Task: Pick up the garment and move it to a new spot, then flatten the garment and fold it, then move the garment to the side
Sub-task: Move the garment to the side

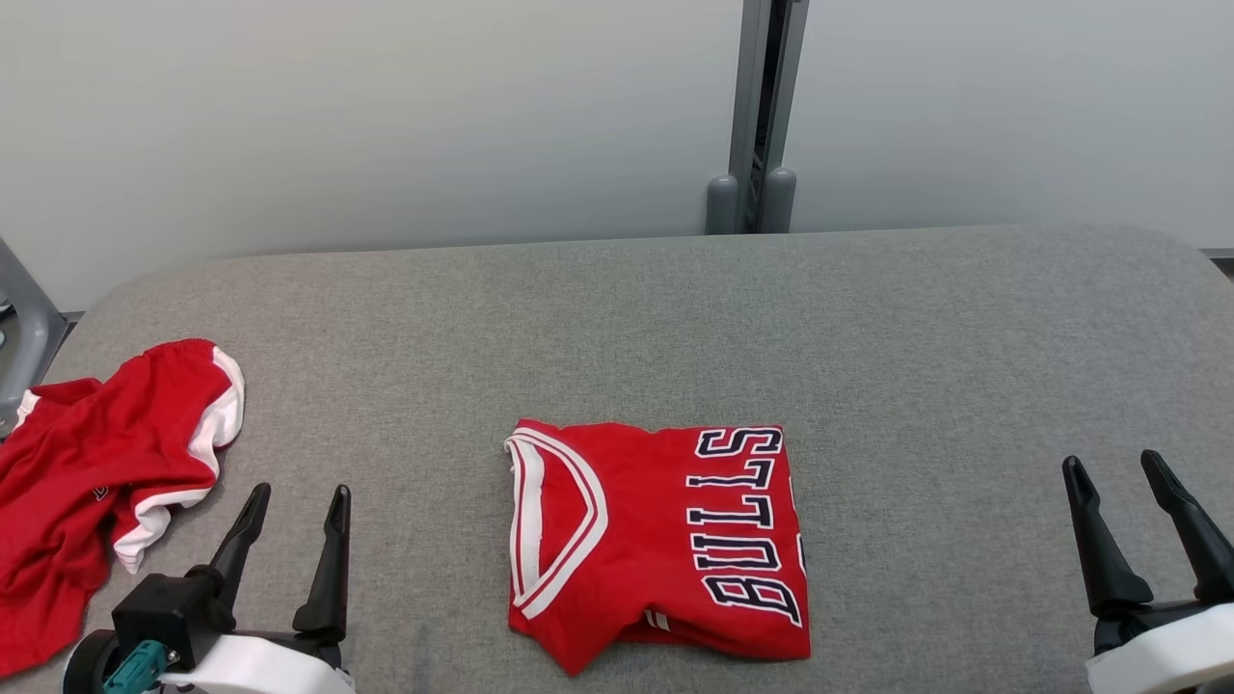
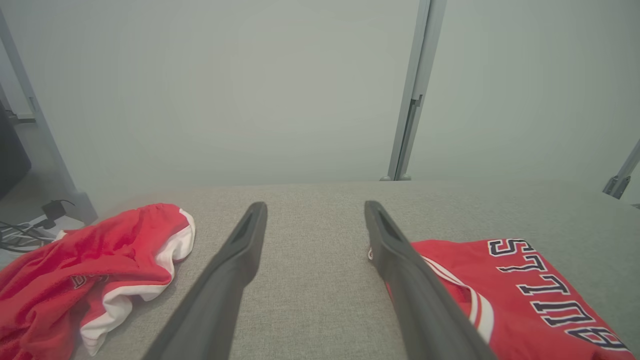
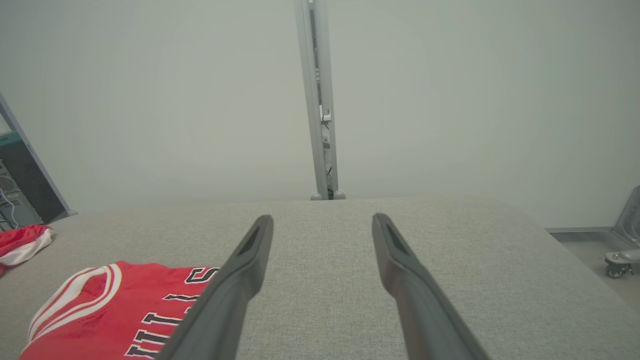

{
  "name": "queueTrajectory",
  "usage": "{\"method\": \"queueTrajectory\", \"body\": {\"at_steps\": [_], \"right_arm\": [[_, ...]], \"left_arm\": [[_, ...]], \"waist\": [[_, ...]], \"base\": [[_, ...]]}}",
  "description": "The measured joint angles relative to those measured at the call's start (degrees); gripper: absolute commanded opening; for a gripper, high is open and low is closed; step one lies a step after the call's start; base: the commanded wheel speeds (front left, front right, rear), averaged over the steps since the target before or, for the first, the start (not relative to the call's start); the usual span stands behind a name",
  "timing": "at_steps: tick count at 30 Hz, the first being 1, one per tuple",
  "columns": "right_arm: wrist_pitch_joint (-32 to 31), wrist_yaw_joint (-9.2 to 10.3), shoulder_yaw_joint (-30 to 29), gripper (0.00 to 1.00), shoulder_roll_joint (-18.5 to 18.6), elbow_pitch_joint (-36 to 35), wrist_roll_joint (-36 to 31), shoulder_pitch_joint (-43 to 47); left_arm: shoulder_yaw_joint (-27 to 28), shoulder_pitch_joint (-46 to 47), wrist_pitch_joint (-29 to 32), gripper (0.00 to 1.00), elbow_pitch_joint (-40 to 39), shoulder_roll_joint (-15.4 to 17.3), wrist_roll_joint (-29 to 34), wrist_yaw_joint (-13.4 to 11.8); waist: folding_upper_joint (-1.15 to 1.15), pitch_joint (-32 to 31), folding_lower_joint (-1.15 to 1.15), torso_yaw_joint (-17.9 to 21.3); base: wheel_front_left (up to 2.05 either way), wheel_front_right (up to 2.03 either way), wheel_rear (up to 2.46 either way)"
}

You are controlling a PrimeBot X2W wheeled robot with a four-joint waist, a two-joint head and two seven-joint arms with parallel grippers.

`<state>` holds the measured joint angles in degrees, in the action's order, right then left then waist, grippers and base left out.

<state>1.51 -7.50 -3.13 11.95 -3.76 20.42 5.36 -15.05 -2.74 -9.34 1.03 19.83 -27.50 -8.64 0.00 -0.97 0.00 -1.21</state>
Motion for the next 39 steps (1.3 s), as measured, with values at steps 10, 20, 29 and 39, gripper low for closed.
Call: {"method": "queueTrajectory", "body": {"at_steps": [10, 20, 29, 39], "right_arm": [[-0.07, 0.01, -0.08, 1.0, -0.31, -0.01, -0.22, -0.01], [-0.08, 0.0, -0.02, 1.0, -0.21, 0.0, -0.11, -0.07], [-1.29, 0.01, 0.87, 1.0, 0.69, -0.34, 0.09, -1.62], [-3.68, 0.01, 10.85, 1.0, 1.94, 7.04, 2.43, -9.2]], "left_arm": [[-0.05, 0.02, 0.18, 1.0, -0.37, 0.47, -0.24, -0.09], [-0.14, 0.01, 0.23, 1.0, -1.04, 0.79, -0.25, -0.6], [-0.34, 0.88, -0.1, 1.0, -2.29, 0.97, -0.23, -0.85], [-1.71, 7.6, -1.48, 1.0, -1.76, -0.16, 0.37, 0.52]], "waist": [[0.0, 0.09, 0.0, -0.26], [0.0, 0.51, 0.0, -0.46], [0.0, 2.46, 0.0, -0.67], [0.0, 9.24, 0.0, -2.77]], "base": [[0.0, 0.0, 0.0], [0.0, 0.0, 0.0], [0.0, 0.0, 0.0], [0.0, 0.0, 0.0]]}}
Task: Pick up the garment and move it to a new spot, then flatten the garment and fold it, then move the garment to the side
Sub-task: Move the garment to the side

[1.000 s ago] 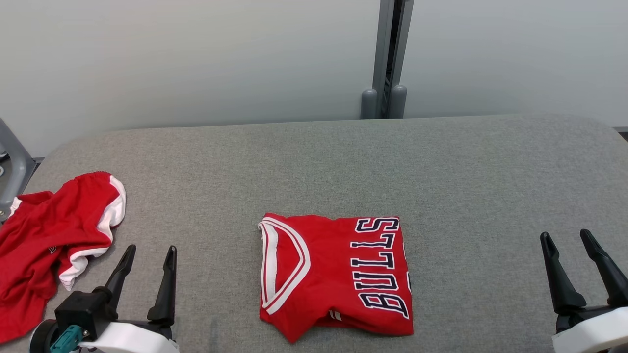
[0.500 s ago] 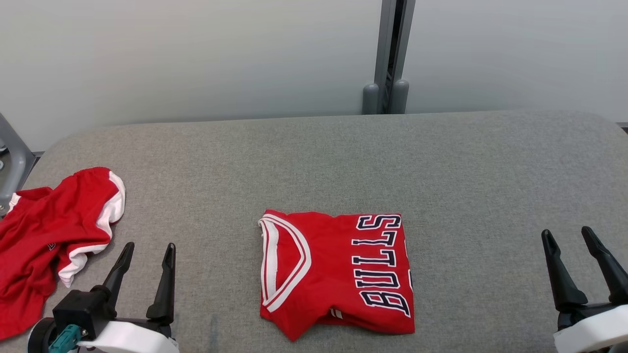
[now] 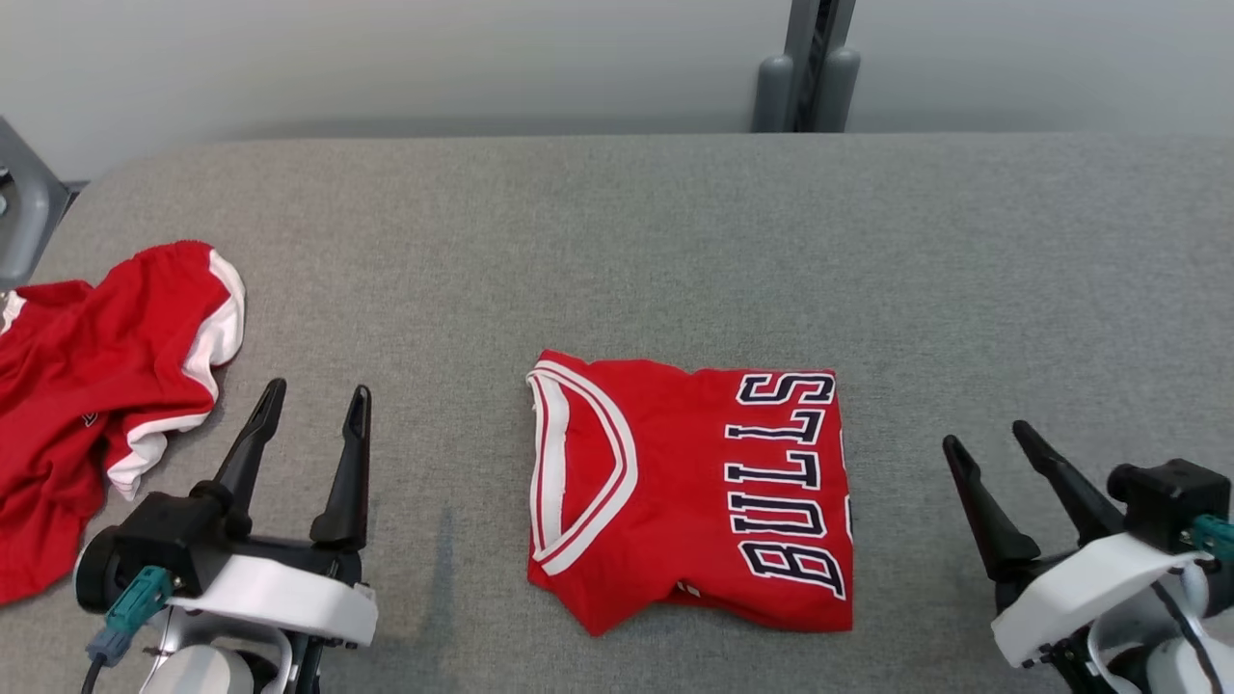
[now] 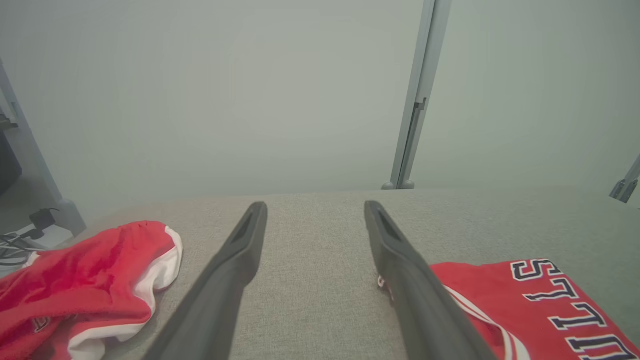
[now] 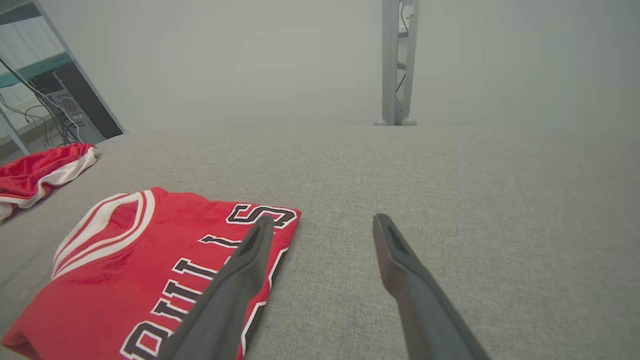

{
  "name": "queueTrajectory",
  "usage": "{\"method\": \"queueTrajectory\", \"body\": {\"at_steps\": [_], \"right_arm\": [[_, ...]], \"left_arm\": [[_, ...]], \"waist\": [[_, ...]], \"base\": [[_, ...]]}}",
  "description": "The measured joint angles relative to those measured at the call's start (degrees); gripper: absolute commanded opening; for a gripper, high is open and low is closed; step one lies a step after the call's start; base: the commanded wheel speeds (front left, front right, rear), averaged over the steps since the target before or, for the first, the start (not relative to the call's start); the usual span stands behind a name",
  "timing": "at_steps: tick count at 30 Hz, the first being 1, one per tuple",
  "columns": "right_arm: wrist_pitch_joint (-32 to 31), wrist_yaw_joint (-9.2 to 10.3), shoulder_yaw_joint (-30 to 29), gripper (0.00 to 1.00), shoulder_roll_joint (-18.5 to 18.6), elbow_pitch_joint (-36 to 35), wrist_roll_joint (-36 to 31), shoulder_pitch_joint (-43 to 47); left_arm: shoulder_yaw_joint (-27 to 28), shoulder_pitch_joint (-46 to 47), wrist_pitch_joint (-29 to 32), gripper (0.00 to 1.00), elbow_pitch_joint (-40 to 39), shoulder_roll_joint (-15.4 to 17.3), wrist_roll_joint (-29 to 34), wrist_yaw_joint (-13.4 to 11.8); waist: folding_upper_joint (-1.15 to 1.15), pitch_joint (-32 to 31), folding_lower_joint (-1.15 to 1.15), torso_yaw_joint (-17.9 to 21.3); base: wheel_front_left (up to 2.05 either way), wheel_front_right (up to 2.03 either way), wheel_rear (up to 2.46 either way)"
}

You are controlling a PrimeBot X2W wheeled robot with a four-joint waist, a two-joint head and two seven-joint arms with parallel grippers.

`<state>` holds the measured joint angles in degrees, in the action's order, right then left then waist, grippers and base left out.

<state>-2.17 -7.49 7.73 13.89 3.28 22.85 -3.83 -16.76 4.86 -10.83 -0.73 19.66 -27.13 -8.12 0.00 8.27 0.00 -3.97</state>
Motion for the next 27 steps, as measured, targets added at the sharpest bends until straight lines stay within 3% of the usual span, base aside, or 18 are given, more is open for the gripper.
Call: {"method": "queueTrajectory", "body": {"at_steps": [15, 16, 17, 18, 22, 27], "right_arm": [[-0.53, -0.01, 13.89, 1.0, 0.2, 14.16, 9.04, -10.45], [-0.96, 0.0, 14.7, 0.46, 0.42, 14.28, 10.31, -11.02], [-1.19, 0.0, 15.27, 0.13, 0.65, 14.34, 11.38, -11.58], [-1.66, 0.0, 15.91, 0.0, 0.99, 14.32, 12.61, -12.12], [-2.43, -0.01, 18.36, 0.0, 3.55, 12.35, 14.67, -13.49], [-2.55, -0.01, 18.95, 0.0, 9.44, 5.69, 11.88, -16.38]], "left_arm": [[-1.35, 7.23, -2.82, 1.0, 4.87, -2.47, 0.47, 2.6], [-1.27, 7.38, -2.85, 1.0, 5.08, -2.5, 0.47, 2.63], [-1.21, 7.48, -2.92, 1.0, 5.27, -2.54, 0.47, 2.8], [-1.14, 7.54, -3.08, 1.0, 5.46, -2.55, 0.47, 2.83], [-0.69, 7.75, -3.37, 1.0, 5.93, -2.49, 0.59, 2.87], [-0.24, 7.74, -3.57, 1.0, 6.08, -2.23, 0.75, 2.94]], "waist": [[0.0, 9.28, 0.0, -4.6], [0.0, 9.43, 0.0, -4.63], [0.0, 9.53, 0.0, -4.59], [0.0, 9.58, 0.0, -4.5], [0.0, 9.67, 0.0, -3.57], [0.0, 9.6, 0.0, -0.89]], "base": [[0.0, 0.0, 0.0], [0.0, 0.0, 0.0], [0.0, 0.0, 0.0], [0.0, 0.0, 0.0], [0.0, 0.0, 0.0], [0.0, 0.0, 0.0]]}}
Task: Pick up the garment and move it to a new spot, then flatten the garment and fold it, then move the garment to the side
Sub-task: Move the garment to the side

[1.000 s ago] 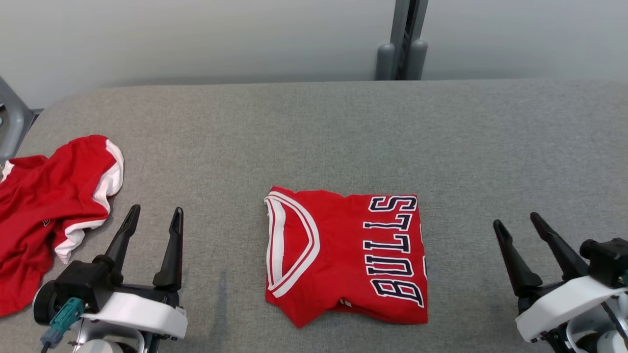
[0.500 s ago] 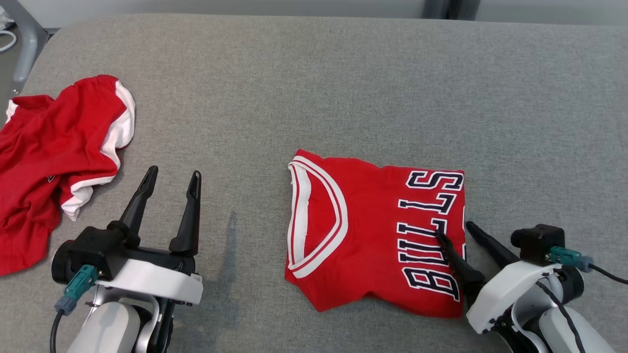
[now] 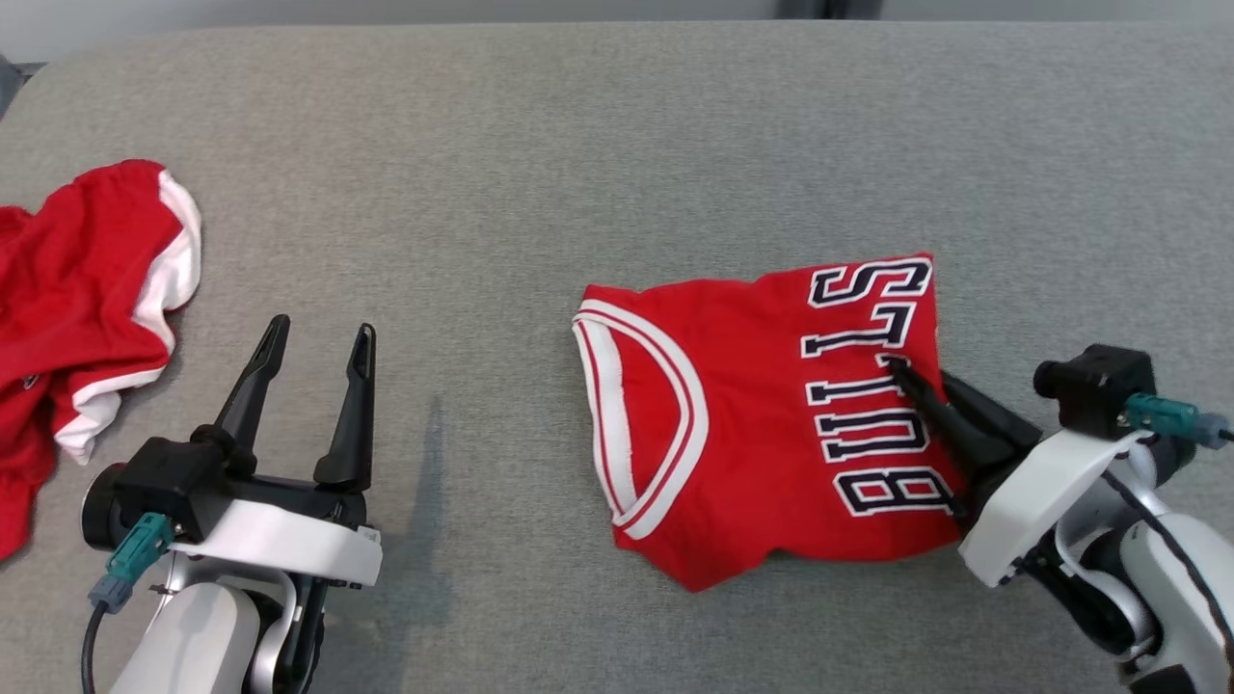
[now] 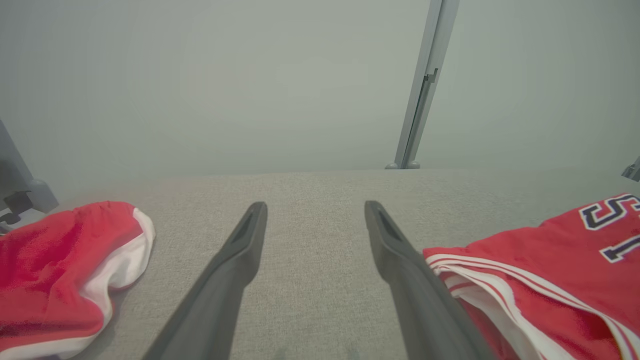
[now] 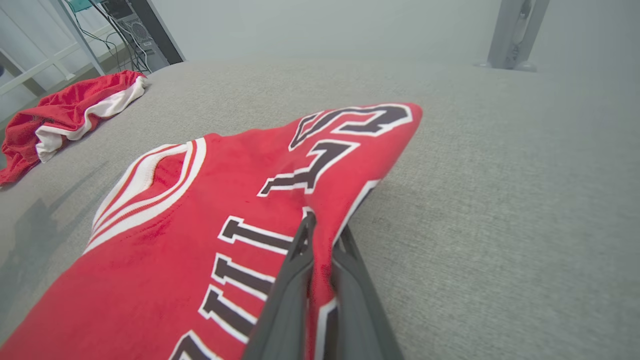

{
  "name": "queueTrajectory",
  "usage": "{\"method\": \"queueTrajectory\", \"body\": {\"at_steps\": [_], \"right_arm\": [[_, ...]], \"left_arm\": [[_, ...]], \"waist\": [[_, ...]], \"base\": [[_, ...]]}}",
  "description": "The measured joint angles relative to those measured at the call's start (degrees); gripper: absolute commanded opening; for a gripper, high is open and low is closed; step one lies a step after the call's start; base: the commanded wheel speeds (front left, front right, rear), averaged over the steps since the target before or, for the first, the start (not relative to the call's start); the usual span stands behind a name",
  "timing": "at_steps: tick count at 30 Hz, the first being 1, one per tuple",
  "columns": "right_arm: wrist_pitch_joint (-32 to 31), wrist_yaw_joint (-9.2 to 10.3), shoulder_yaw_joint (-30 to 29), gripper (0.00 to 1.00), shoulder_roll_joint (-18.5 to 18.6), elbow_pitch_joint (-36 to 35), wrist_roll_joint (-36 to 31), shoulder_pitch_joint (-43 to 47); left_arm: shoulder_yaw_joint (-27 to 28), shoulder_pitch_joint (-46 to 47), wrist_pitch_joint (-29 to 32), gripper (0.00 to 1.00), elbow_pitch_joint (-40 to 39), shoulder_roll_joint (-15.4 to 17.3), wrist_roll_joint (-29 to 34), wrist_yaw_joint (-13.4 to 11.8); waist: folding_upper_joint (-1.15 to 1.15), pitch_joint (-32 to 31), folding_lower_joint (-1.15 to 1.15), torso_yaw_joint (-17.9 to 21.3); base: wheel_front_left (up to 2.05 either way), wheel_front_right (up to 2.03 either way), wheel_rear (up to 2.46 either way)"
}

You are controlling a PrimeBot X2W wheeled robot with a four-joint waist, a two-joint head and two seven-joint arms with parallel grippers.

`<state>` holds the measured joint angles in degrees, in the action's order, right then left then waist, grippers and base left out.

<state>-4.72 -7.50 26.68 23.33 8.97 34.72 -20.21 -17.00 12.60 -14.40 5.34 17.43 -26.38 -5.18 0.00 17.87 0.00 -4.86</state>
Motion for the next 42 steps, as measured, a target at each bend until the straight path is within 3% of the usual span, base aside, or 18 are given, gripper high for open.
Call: {"method": "queueTrajectory", "body": {"at_steps": [9, 13, 17, 22, 28, 36, 42], "right_arm": [[-7.57, 0.0, -4.46, 0.0, 10.72, -15.12, -8.65, -1.16], [-11.0, -0.01, -6.33, 0.0, 13.0, -19.2, -8.98, -0.58], [-11.63, 0.0, -6.31, 0.0, 13.63, -18.33, -6.55, -0.8], [-8.55, -0.01, -3.64, 0.0, 15.23, -10.59, -3.39, -4.94], [-2.86, -0.01, 0.01, 0.0, 17.05, 0.36, -3.89, -12.94], [8.54, -0.01, -1.96, 0.0, 16.89, 22.27, -8.44, -25.46], [14.44, -0.01, -4.45, 0.02, 15.67, 34.35, -11.22, -31.33]], "left_arm": [[0.18, -0.35, -0.03, 1.0, -1.2, 1.48, 0.68, 0.0], [0.15, -0.36, 0.8, 1.0, -2.2, 2.33, 0.92, -0.12], [-0.24, -0.27, 1.86, 1.0, -3.36, 3.07, 1.27, -0.27], [-0.63, 0.86, 3.66, 1.0, -5.27, 4.27, 1.83, -0.29], [-0.98, 2.63, 5.81, 1.0, -7.38, 5.83, 2.78, -0.15], [-1.96, 6.47, 8.0, 1.0, -10.55, 7.19, 3.69, 0.66], [-2.22, 8.76, 8.38, 1.0, -11.46, 7.67, 4.23, 1.1]], "waist": [[0.0, -0.51, 0.0, 7.95], [0.0, -0.59, 0.0, 12.4], [0.0, -0.42, 0.0, 16.8], [0.0, 0.8, 0.0, 21.44], [0.0, 4.38, 0.0, 23.27], [0.0, 11.19, 0.0, 22.91], [0.0, 15.44, 0.0, 20.76]], "base": [[0.0, 0.0, 0.0], [0.0, 0.0, 0.0], [0.0, 0.0, 0.0], [0.0, 0.0, 0.0], [0.0, 0.0, 0.0], [0.0, 0.0, 0.0], [0.0, 0.0, 0.0]]}}
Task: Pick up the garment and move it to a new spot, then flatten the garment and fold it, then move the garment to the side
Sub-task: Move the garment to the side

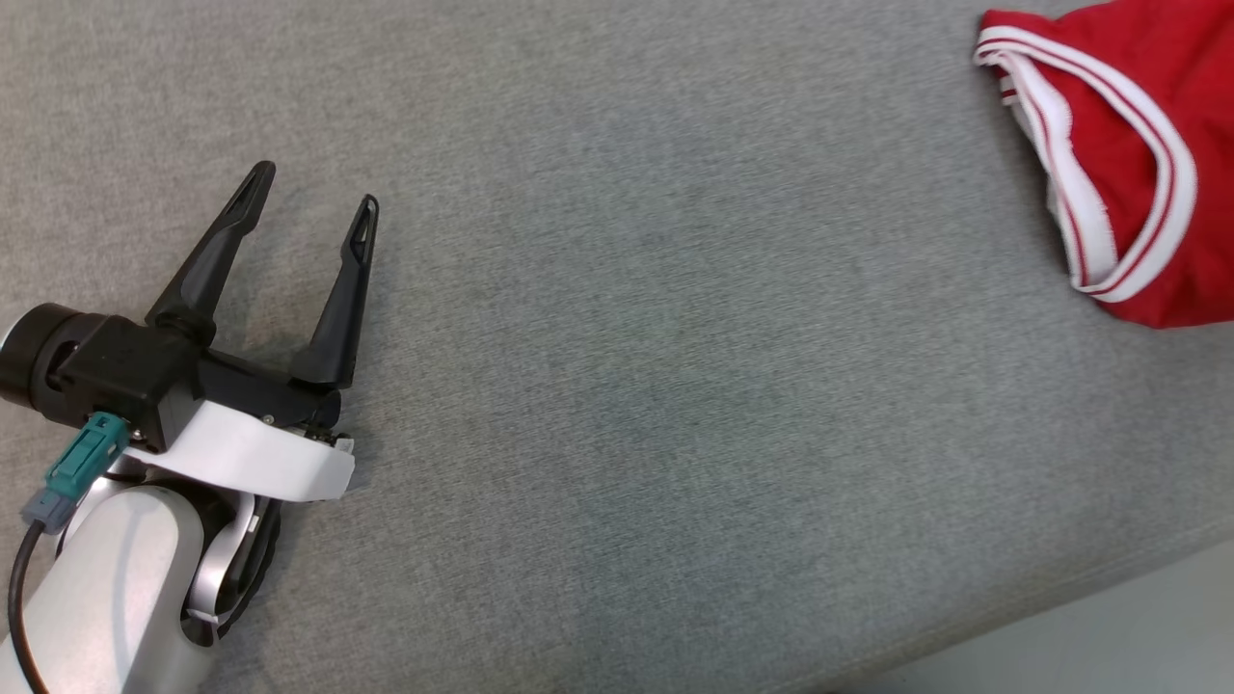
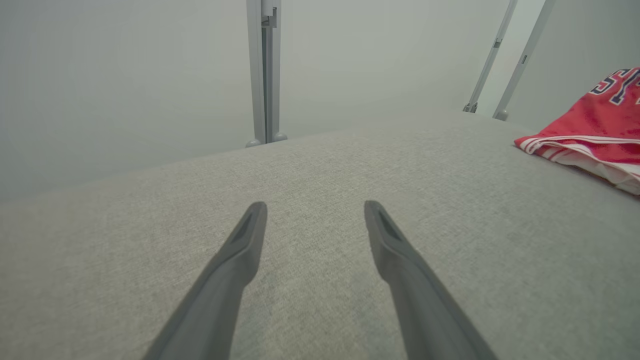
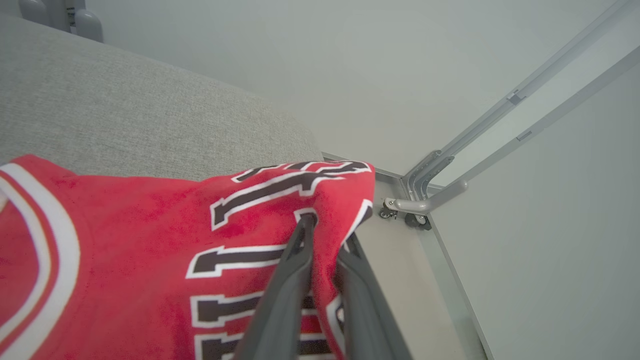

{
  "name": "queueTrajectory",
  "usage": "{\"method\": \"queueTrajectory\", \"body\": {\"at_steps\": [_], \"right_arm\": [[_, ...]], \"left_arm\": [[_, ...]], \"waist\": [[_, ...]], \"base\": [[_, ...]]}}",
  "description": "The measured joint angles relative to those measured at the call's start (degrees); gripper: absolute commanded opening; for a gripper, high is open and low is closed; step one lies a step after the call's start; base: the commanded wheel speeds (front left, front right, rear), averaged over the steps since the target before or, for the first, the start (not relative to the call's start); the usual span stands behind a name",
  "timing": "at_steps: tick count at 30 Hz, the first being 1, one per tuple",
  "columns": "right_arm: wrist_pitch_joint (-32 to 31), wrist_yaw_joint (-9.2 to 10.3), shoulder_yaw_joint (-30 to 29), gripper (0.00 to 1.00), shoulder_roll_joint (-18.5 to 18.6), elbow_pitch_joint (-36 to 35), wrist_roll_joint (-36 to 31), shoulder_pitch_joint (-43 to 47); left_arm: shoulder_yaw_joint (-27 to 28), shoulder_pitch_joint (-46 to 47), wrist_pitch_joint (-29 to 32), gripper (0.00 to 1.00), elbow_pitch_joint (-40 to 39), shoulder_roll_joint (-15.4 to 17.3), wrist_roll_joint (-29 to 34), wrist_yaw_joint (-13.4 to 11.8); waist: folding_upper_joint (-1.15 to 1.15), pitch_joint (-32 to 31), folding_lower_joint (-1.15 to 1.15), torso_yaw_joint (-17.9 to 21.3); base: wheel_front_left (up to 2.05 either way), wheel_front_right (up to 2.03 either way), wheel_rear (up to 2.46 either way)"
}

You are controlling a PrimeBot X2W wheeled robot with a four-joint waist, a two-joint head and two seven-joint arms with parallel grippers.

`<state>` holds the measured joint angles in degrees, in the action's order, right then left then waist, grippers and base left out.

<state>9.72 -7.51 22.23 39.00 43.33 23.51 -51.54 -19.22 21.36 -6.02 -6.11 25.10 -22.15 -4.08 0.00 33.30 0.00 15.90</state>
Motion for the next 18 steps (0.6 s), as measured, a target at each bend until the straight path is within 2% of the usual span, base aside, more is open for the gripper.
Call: {"method": "queueTrajectory", "body": {"at_steps": [1, 2, 7, 11, 14, 18], "right_arm": [[1.59, 0.0, -1.26, 0.21, -1.27, 3.63, -0.49, -1.54], [2.11, 0.0, -1.81, 1.0, -1.88, 5.33, -0.76, -2.26], [4.05, 0.0, -3.54, 1.0, -5.05, 11.26, -2.75, -3.59], [5.02, 0.0, -6.72, 1.0, -6.01, 13.0, -2.23, -3.07], [5.27, 0.0, -10.56, 1.0, -7.69, 9.66, -1.41, -0.92], [5.45, 0.01, -17.69, 1.0, -10.84, -0.18, -0.68, 5.34]], "left_arm": [[-0.05, 0.4, -0.07, 1.0, -0.15, 0.03, 0.11, 0.0], [-0.05, 0.42, -0.09, 1.0, -0.16, 0.05, 0.16, -0.01], [-0.01, 0.58, -0.47, 1.0, 0.15, 0.19, 0.29, -0.11], [-0.03, 0.42, -0.62, 1.0, 0.99, 0.12, 0.26, -0.52], [0.22, -0.39, -1.11, 1.0, 1.71, 0.15, -0.22, -0.74], [1.09, -2.87, -1.98, 1.0, 2.88, 0.01, -1.31, -1.72]], "waist": [[0.0, 1.12, 0.0, -0.68], [0.0, 1.58, 0.0, -0.95], [0.0, 2.27, 0.0, -1.18], [0.0, 1.17, 0.0, -0.61], [0.0, -0.23, 0.0, -0.11], [0.0, -2.8, 0.0, 0.52]], "base": [[0.0, 0.0, 0.0], [0.0, 0.0, 0.0], [0.0, 0.0, 0.0], [0.0, 0.0, 0.0], [0.0, 0.0, 0.0], [0.0, 0.0, 0.0]]}}
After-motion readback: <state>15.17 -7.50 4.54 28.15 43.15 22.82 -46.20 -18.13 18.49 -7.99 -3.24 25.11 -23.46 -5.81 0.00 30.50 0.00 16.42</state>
